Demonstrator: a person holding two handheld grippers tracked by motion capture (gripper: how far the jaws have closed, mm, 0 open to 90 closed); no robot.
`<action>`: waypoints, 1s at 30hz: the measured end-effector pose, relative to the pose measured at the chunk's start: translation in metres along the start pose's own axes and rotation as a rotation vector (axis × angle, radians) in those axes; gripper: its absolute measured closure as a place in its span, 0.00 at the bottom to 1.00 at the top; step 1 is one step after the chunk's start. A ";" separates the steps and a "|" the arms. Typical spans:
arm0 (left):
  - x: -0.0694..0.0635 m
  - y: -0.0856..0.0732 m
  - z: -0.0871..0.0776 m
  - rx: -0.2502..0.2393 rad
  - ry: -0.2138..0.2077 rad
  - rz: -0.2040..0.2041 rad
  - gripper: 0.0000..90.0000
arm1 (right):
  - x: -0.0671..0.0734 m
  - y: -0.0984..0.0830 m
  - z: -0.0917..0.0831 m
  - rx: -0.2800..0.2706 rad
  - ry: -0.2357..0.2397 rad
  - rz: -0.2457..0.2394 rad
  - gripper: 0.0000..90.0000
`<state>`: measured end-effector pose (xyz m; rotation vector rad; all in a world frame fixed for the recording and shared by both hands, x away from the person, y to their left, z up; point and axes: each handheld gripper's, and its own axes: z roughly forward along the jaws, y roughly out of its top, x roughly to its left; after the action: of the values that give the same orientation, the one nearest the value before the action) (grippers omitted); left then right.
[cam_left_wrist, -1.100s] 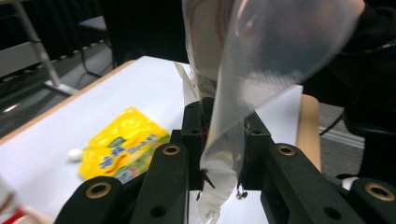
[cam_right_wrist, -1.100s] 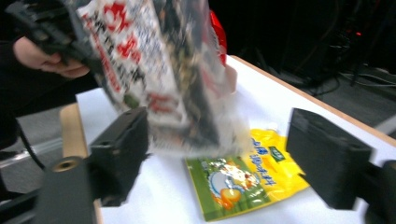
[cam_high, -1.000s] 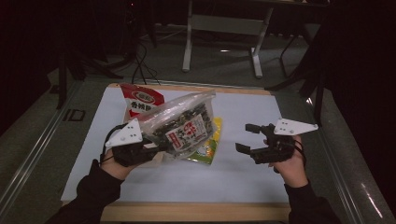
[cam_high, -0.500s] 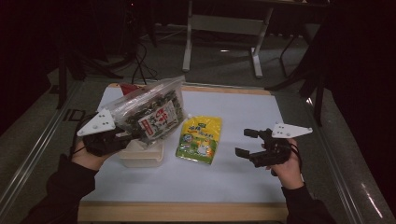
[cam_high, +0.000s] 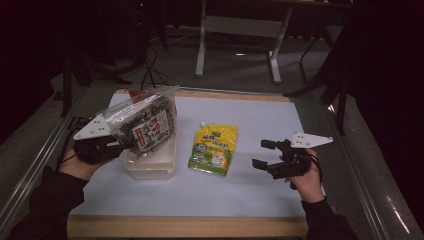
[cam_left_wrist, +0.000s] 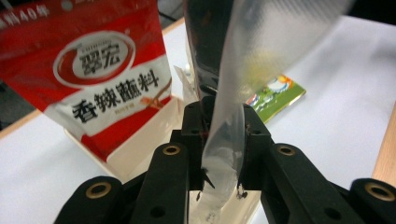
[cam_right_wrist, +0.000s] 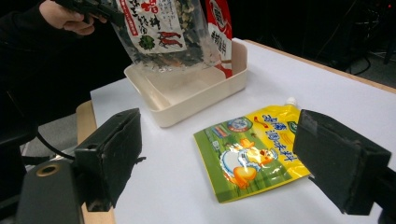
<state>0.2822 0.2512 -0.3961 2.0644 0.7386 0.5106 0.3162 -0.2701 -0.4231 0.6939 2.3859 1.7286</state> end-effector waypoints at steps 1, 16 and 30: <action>0.001 -0.001 0.002 0.014 0.001 -0.005 0.87 | 0.000 0.000 0.000 0.002 0.004 0.002 0.17; 0.010 0.008 0.020 0.111 0.019 -0.042 0.87 | 0.001 0.001 0.001 0.007 0.004 -0.004 0.17; 0.021 -0.020 0.043 0.114 -0.003 -0.110 0.87 | 0.001 -0.001 0.001 0.009 0.012 0.003 0.17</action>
<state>0.3170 0.2493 -0.4345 2.1149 0.8921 0.4119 0.3157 -0.2689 -0.4245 0.6911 2.4032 1.7288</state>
